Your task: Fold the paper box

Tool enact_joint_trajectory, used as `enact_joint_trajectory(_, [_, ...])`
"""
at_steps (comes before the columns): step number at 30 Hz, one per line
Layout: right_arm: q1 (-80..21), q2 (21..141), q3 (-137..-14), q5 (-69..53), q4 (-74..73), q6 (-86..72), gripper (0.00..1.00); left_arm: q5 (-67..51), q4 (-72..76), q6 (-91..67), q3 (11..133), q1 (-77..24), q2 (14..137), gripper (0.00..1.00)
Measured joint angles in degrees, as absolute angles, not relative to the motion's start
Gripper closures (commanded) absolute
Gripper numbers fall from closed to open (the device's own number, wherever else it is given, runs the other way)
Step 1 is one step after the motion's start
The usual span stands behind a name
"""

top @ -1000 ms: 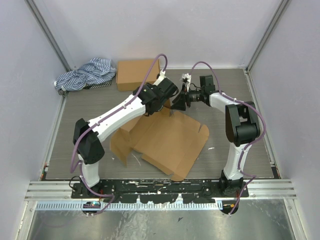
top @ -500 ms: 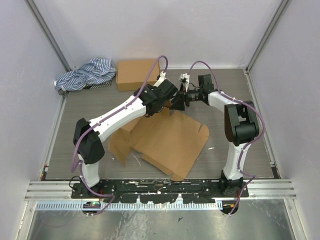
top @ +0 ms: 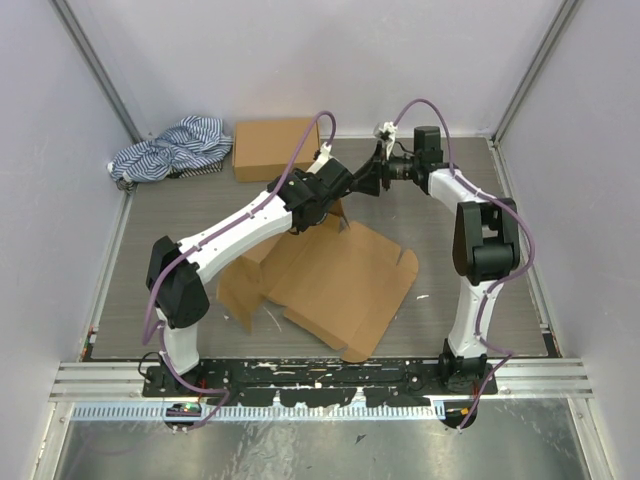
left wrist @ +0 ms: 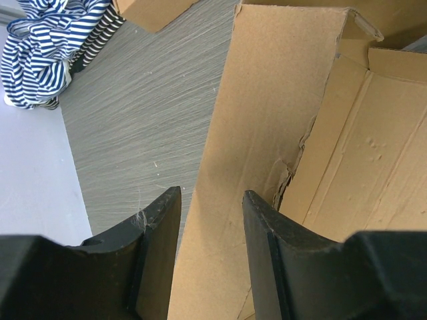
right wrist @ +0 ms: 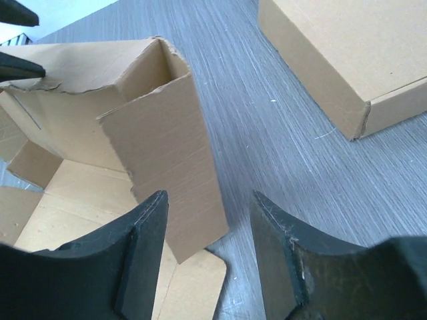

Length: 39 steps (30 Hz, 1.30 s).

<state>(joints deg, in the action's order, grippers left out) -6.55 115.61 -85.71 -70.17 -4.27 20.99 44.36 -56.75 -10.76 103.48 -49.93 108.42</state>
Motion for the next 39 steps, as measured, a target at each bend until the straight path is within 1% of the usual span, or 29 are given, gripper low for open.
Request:
enact_joint_trajectory(5, [-6.87, 119.85, -87.94, -71.11, 2.33, 14.50, 0.43, 44.36, -56.77, -10.76, 103.48, -49.93, 108.40, 0.50])
enact_joint_trajectory(10, [-7.68, 125.10, -89.67, -76.07, 9.06, 9.67, 0.42, 44.21, -56.80, -10.81, 103.48, -49.93, 108.38, 0.50])
enact_joint_trajectory(13, [-8.36, 127.48, -89.67, -79.70, 17.10, 3.33, 0.41, 43.97, -56.82, -10.96, 103.50, -49.93, 108.36, 0.50])
enact_joint_trajectory(15, [-8.78, 129.08, -89.52, -81.67, 26.68, -4.47, 0.41, 43.86, -56.84, -11.00, 103.50, -49.93, 108.36, 0.50])
enact_joint_trajectory(16, [-9.02, 130.23, -89.47, -82.52, 33.74, -10.24, 0.41, 43.77, -56.84, -11.05, 103.50, -49.93, 108.36, 0.50])
enact_joint_trajectory(18, [-9.34, 133.84, -90.76, -84.09, 51.59, -25.54, 0.42, 43.70, -56.86, -11.16, 103.50, -49.93, 108.36, 0.50])
enact_joint_trajectory(20, [-9.80, 139.31, -95.79, -85.21, 66.43, -40.03, 0.41, 43.48, -56.86, -11.22, 103.50, -49.93, 108.33, 0.50])
enact_joint_trajectory(23, [-10.37, 143.15, -97.41, -86.56, 77.58, -52.23, 0.41, 43.29, -56.88, -11.44, 103.50, -49.93, 108.36, 0.50])
enact_joint_trajectory(29, [-10.83, 143.41, -95.09, -88.73, 85.82, -60.51, 0.40, 42.87, -56.93, -11.92, 103.50, -49.98, 108.14, 0.50])
enact_joint_trajectory(39, [-11.16, 140.70, -89.65, -89.32, 86.56, -63.24, 0.38, 41.85, -57.30, -12.32, 104.09, -50.74, 108.03, 0.51])
